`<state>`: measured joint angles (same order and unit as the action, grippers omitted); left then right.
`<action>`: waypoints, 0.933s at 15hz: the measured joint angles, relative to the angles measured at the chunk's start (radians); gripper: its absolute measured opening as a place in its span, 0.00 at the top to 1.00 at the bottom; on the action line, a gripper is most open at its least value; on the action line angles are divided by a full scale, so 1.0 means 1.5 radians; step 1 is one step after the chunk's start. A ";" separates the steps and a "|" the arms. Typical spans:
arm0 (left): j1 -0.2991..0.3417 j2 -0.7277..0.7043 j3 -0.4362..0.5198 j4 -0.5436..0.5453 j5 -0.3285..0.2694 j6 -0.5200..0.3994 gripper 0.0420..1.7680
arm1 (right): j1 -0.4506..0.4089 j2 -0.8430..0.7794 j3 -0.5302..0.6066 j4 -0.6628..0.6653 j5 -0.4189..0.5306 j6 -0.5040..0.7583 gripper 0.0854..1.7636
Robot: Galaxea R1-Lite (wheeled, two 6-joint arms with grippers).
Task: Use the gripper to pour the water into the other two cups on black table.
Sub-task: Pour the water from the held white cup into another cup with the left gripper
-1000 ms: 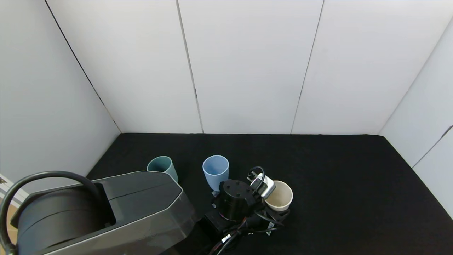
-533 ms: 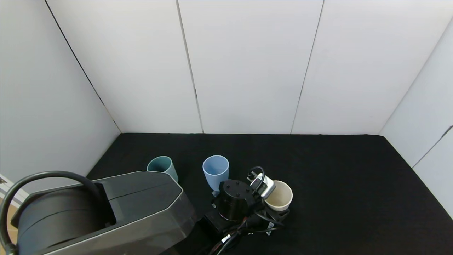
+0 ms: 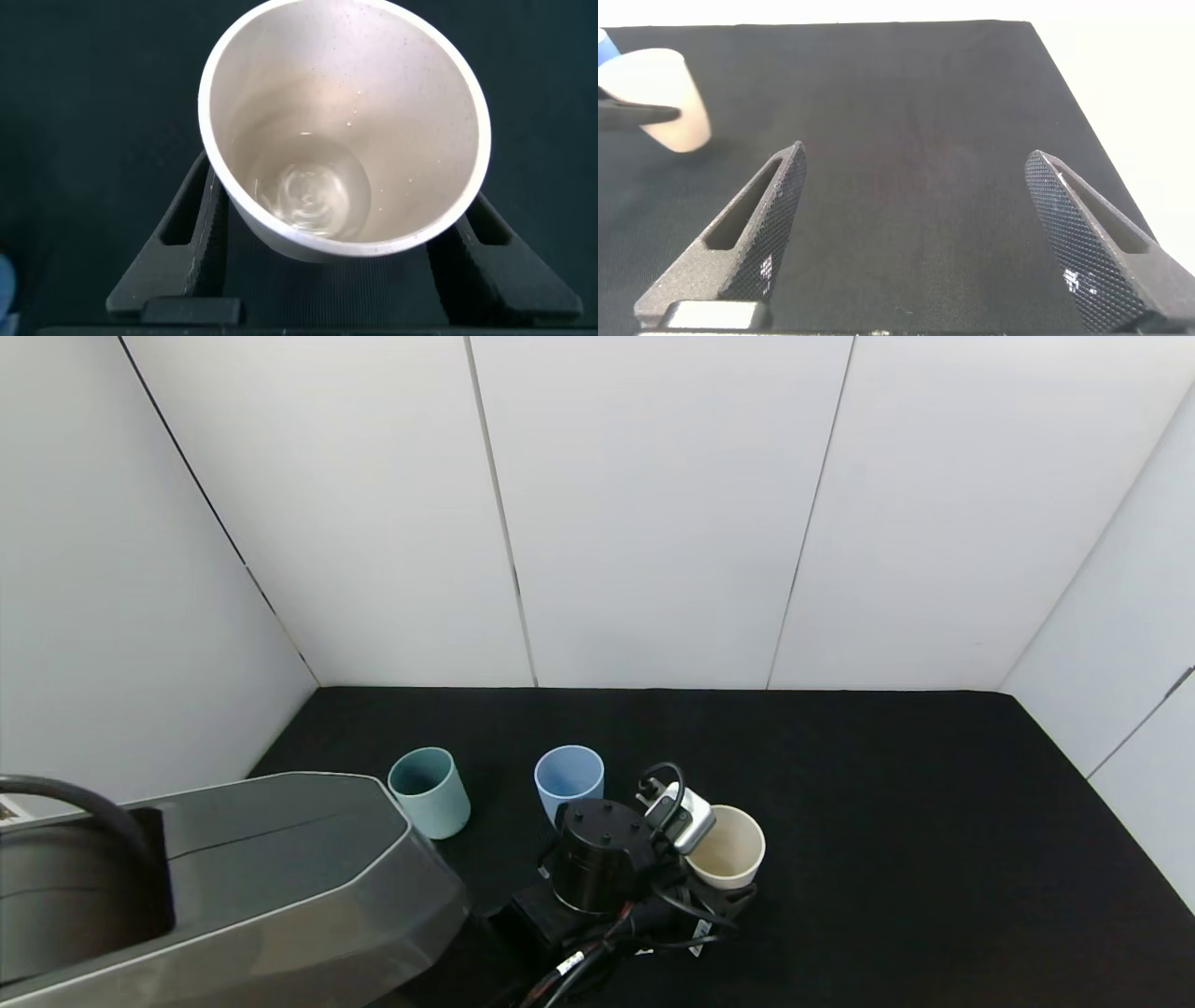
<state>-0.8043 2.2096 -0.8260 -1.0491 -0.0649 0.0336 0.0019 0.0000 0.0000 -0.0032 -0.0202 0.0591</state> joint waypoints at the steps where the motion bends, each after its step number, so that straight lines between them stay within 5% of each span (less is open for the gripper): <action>1: 0.002 -0.016 0.012 0.001 0.000 0.000 0.32 | 0.000 0.000 0.000 0.000 0.000 0.000 0.03; 6: 0.036 -0.096 0.080 0.002 -0.002 0.002 0.32 | 0.000 0.000 0.000 0.000 0.000 0.000 0.03; 14: 0.149 -0.217 0.126 0.063 -0.032 0.013 0.32 | 0.000 0.000 0.000 0.000 0.000 0.000 0.03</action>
<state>-0.5806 1.8845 -0.6372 -0.9553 -0.1126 0.0528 0.0019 0.0000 0.0000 -0.0036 -0.0202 0.0596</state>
